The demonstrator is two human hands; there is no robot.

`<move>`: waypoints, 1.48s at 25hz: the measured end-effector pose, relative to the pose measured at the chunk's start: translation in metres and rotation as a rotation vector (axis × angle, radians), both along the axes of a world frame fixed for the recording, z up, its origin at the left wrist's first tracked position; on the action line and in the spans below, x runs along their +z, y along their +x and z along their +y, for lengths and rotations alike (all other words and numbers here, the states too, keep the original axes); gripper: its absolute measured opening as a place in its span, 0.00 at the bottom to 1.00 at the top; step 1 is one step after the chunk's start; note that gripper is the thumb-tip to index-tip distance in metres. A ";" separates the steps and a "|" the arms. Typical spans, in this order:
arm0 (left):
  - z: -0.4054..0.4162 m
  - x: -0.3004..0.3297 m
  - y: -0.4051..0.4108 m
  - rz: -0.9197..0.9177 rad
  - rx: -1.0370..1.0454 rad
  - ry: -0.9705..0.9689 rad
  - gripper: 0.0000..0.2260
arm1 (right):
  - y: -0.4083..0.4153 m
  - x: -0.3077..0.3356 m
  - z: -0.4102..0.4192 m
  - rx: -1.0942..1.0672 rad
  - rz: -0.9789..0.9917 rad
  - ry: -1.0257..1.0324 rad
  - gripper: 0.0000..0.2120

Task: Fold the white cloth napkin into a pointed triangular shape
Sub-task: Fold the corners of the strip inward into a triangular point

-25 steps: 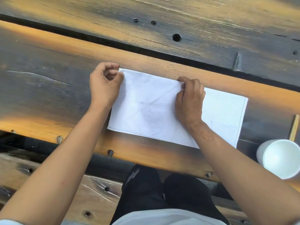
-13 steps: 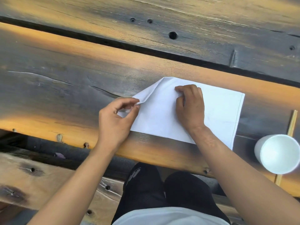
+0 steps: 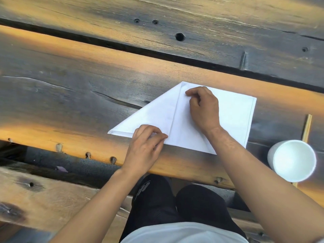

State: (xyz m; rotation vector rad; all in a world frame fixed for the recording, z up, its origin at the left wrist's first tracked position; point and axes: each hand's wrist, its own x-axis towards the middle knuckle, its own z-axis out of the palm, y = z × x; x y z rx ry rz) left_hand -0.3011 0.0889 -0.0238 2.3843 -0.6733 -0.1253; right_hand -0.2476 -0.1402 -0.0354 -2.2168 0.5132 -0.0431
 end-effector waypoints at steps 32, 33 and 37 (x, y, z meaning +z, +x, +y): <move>0.005 0.000 0.001 -0.228 0.120 0.137 0.13 | 0.009 -0.005 0.017 0.177 0.043 -0.344 0.20; 0.007 0.004 0.005 -0.233 0.201 0.157 0.13 | 0.009 -0.003 0.018 0.163 0.017 -0.355 0.20; 0.019 0.003 0.013 -0.184 0.287 0.367 0.22 | 0.002 0.006 0.035 0.202 -0.272 -0.440 0.16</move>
